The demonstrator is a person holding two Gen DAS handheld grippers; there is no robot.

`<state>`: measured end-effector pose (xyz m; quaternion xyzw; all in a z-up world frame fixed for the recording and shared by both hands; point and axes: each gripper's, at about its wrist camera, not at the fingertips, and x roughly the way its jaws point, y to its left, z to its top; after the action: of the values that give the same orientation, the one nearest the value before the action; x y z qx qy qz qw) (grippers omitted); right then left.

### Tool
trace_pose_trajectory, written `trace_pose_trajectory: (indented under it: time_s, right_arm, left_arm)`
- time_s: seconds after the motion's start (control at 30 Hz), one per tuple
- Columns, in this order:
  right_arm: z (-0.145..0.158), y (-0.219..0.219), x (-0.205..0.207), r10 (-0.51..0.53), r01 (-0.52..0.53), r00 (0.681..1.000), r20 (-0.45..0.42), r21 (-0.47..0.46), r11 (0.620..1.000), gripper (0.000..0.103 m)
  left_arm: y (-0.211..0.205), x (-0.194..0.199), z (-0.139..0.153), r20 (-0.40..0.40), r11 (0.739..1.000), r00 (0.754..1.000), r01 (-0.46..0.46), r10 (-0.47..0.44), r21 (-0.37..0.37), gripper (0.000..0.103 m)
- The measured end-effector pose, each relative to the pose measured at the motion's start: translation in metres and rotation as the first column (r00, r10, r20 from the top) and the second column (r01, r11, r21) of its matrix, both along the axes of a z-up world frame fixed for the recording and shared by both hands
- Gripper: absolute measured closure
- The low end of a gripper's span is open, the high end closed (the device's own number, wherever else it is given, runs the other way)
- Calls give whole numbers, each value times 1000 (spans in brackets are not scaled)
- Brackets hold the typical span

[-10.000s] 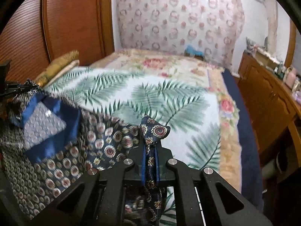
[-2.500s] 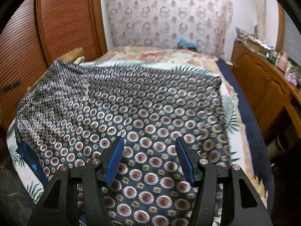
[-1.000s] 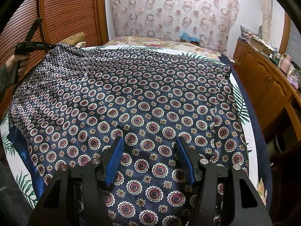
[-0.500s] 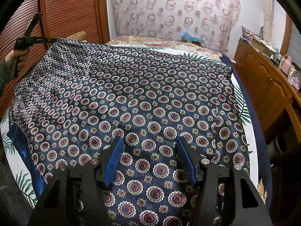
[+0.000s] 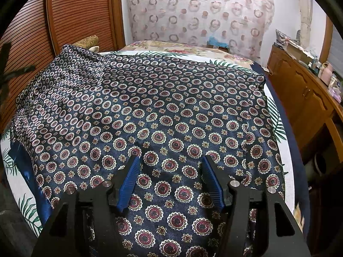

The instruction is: Fold small clothes

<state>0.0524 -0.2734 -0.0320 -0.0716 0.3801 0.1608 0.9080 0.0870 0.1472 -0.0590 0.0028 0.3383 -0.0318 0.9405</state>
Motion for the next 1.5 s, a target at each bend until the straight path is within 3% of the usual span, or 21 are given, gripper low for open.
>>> trace_pose_trajectory:
  time_s: [0.27, 0.53, 0.73, 0.8, 0.83, 0.87, 1.13, 1.27, 1.5]
  right_arm:
    - [0, 0, 0, 1, -1, 1000, 0, 0, 1000, 40]
    - [0, 0, 1, 2, -2, 1000, 0, 0, 1000, 39]
    - [0, -1, 1, 2, -2, 1000, -1, 0, 1000, 39]
    - [0, -1, 1, 2, -2, 1000, -1, 1, 1000, 39]
    - [0, -1, 1, 3, -3, 1000, -1, 0, 1000, 39]
    - [0, -1, 1, 3, -3, 1000, -1, 0, 1000, 39]
    - [0, -1, 1, 3, -3, 1000, -1, 2, 1000, 39]
    - [-1, -2, 2, 3, -3, 1000, -2, 10, 1000, 39]
    - [3, -8, 0, 7, -7, 1000, -8, 36, 999, 39]
  left_arm:
    - [8, -49, -35, -72, 999, 997, -42, 40, -31, 40]
    - [2, -61, -44, -90, 999, 996, -26, 22, -42, 40]
    - [4, -54, -51, -129, 997, 992, -19, 10, -69, 68]
    - [5, -53, -52, -137, 995, 990, -1, -14, -103, 88]
    - [4, -53, -52, -139, 993, 990, 8, -24, -114, 92]
    - [1, -55, -49, -130, 992, 991, 19, -35, -122, 99]
    - [-43, -61, 14, 53, 983, 990, 134, -129, -128, 100]
    - [-75, -51, 43, 126, 968, 971, 219, -204, -120, 100]
    - [-142, -26, 71, 170, 929, 924, 359, -342, -87, 100]
